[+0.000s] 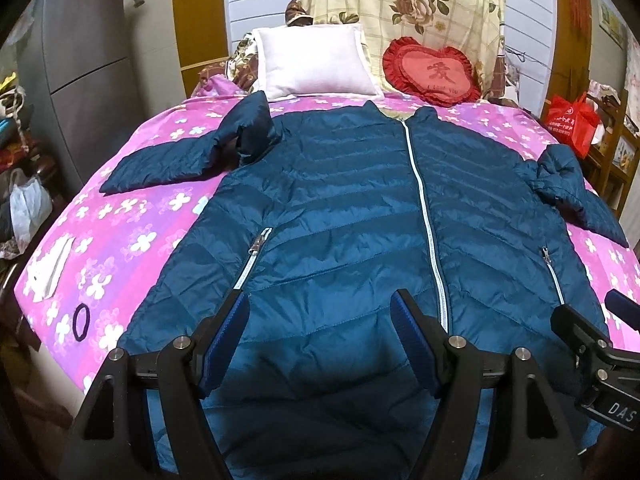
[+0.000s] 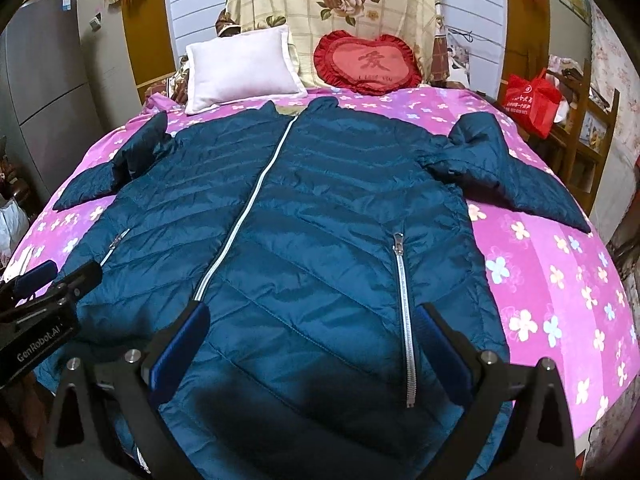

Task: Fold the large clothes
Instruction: 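Move both grippers forward over the hem of the teal puffer jacket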

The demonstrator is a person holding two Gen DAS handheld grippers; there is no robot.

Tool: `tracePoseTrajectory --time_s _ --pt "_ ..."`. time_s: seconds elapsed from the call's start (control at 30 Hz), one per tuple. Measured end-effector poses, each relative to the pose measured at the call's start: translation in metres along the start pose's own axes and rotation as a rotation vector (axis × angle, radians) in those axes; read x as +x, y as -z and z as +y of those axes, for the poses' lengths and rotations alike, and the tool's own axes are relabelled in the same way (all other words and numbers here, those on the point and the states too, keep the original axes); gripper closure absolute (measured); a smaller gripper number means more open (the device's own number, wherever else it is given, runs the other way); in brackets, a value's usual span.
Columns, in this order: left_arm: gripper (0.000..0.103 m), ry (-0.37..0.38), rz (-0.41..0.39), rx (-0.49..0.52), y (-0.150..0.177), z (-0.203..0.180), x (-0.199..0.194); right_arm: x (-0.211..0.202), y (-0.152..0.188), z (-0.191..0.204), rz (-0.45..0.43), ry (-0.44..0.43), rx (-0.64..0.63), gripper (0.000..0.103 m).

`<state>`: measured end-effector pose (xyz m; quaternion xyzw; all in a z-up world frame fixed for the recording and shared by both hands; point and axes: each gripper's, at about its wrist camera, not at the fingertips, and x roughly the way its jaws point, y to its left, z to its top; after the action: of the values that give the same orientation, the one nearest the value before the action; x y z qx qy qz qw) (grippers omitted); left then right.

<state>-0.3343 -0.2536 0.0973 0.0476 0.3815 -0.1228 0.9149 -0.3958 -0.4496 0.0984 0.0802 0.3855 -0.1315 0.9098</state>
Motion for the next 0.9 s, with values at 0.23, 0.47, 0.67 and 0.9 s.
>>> tracePoseTrajectory --time_s 0.23,0.47,0.67,0.9 --pt "0.057 0.000 -0.006 -0.010 -0.0003 0.0017 0.0010 0.0000 -0.0001 -0.0002 -0.011 -0.012 0.010 0.001" --pt "0.057 -0.002 -0.003 -0.019 -0.0019 0.0046 0.0022 0.0021 0.0007 -0.0013 -0.040 -0.007 0.008 0.001" --pt "0.057 0.003 -0.003 -0.019 -0.0021 0.0066 0.0028 0.0034 -0.0009 -0.0030 -0.052 -0.011 0.025 0.001" --pt "0.056 0.004 0.005 -0.016 -0.0039 0.0077 0.0040 0.0041 -0.0013 -0.0045 -0.072 -0.032 0.040 0.001"
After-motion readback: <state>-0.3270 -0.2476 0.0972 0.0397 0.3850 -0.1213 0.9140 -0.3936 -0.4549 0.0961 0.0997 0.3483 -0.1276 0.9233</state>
